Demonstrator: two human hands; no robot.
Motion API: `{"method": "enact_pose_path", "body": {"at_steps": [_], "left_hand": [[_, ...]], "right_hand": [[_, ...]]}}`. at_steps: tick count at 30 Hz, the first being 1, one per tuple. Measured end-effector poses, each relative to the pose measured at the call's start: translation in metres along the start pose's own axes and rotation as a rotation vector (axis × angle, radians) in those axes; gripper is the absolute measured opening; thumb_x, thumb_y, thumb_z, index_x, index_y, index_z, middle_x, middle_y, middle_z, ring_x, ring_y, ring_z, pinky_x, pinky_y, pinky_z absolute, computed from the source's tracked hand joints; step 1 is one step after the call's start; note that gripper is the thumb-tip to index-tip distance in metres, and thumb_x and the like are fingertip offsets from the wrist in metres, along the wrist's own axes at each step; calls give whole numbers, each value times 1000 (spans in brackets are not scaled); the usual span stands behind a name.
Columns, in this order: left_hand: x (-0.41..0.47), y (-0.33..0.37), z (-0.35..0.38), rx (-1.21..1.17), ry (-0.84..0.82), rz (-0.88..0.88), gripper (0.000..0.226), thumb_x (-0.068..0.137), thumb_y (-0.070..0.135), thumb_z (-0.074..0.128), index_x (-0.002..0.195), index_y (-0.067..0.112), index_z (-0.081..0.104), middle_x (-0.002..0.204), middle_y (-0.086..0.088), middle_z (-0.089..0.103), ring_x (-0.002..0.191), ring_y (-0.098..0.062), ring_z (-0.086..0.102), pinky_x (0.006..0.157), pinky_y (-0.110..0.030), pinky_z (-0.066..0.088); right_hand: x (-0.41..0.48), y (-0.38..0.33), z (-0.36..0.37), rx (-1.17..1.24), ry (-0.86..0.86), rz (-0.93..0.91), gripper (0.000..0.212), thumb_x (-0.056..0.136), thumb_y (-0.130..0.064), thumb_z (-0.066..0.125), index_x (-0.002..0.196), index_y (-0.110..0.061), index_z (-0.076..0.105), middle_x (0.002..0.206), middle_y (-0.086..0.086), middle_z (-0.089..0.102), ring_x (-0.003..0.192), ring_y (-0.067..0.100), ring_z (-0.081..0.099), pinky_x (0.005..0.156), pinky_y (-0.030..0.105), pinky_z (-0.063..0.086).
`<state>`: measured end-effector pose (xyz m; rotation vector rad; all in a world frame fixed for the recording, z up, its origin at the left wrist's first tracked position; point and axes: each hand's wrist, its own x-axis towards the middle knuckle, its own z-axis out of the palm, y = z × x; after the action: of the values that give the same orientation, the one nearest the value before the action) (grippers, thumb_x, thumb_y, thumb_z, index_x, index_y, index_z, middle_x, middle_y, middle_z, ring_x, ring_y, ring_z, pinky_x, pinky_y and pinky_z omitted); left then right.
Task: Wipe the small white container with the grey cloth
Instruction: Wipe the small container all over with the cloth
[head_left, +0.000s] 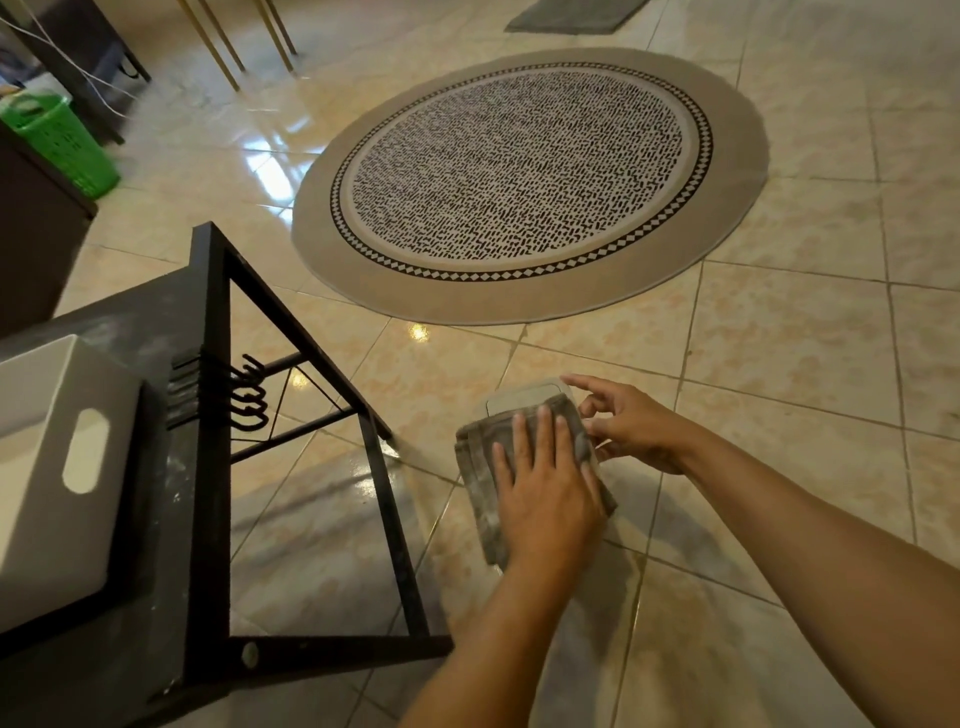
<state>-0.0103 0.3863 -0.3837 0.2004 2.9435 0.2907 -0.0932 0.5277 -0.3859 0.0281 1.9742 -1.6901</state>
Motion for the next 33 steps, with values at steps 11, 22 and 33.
{"method": "enact_pose_path", "body": {"at_steps": [11,22,33], "left_hand": [[-20,-6,15,28,50,31,68,93,52,-7,154,20,-8,161,-2,-18,144,-26,-28,113,-44,-20],[-18,-10,12,10,64,90,62,101,54,9,155,25,-5,163,1,-13,147,-22,-23,117,-47,-16],[0,-26,8,29,35,52,64,99,53,11,154,33,-13,162,4,-23,145,-20,-29,118,-57,-9]], "right_hand": [[-1,-6,4,-5,25,14,69,93,6,55,152,-24,35,92,11,46,79,22,54,59,27,55],[0,-6,4,15,10,17,72,91,5,58,152,-25,33,94,11,48,84,24,56,67,32,59],[1,-6,5,13,-8,14,69,93,5,55,152,-24,34,95,12,48,83,21,58,64,28,57]]}}
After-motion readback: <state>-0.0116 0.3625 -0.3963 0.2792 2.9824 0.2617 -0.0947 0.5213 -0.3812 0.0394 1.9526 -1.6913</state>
